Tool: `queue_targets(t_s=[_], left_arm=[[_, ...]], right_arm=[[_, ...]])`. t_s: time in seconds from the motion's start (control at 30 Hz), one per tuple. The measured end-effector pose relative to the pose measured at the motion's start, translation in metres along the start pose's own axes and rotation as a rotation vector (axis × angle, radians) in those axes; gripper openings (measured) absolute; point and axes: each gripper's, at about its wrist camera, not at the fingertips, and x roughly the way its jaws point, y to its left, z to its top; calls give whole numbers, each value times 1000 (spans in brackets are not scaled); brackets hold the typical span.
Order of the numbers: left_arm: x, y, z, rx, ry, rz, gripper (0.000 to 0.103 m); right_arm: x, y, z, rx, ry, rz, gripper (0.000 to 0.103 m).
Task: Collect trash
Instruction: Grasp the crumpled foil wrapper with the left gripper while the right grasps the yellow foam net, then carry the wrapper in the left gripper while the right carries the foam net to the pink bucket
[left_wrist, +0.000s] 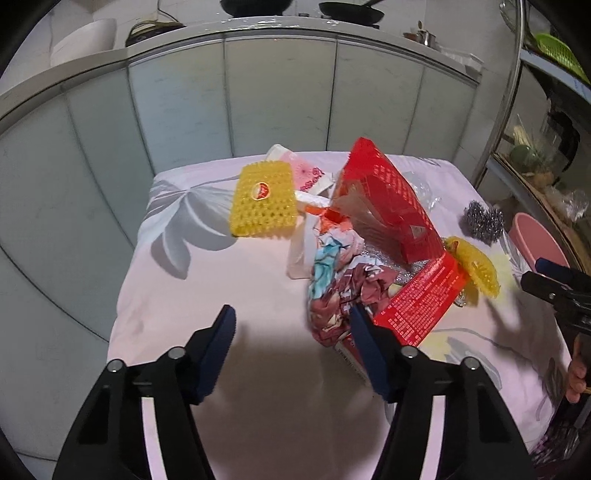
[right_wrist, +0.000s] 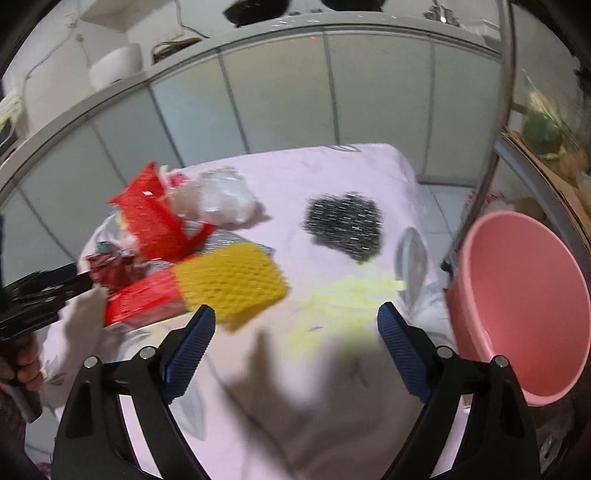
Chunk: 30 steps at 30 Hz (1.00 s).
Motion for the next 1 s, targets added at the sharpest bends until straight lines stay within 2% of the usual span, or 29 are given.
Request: queue_targets(t_s=[0.1, 0.17, 0.3, 0.37, 0.53, 0.6, 0.63, 0.7, 0.77, 1.0], left_arm=[[11, -2, 4, 2, 17, -2, 50], [16, -4, 5, 4, 20, -6, 47], [20, -6, 7, 1, 11, -42, 15], [17, -6, 6, -4, 0, -41, 14], [7, -2, 2, -5, -24, -43, 12], [2, 0, 1, -9, -31, -48, 11], [1, 1, 0, -13, -33, -52, 11], [-5, 3, 0, -18, -44, -55, 11], [-10, 4, -1, -22, -53, -61, 11], [-27, 4, 0, -29, -86, -72, 11]], right_arm=[[-3, 15, -2, -53, -2, 26, 87], [-2, 24, -1, -81, 3, 36, 86], [4, 38, -1, -126, 24, 55, 75], [10, 45, 0, -147, 36, 59, 74], [32, 58, -1, -199, 71, 49, 59], [39, 61, -2, -216, 84, 39, 39], [41, 62, -2, -215, 91, 39, 35], [44, 61, -1, -198, 99, 61, 19], [42, 60, -1, -192, 97, 69, 12], [20, 56, 4, -167, 49, 111, 10]])
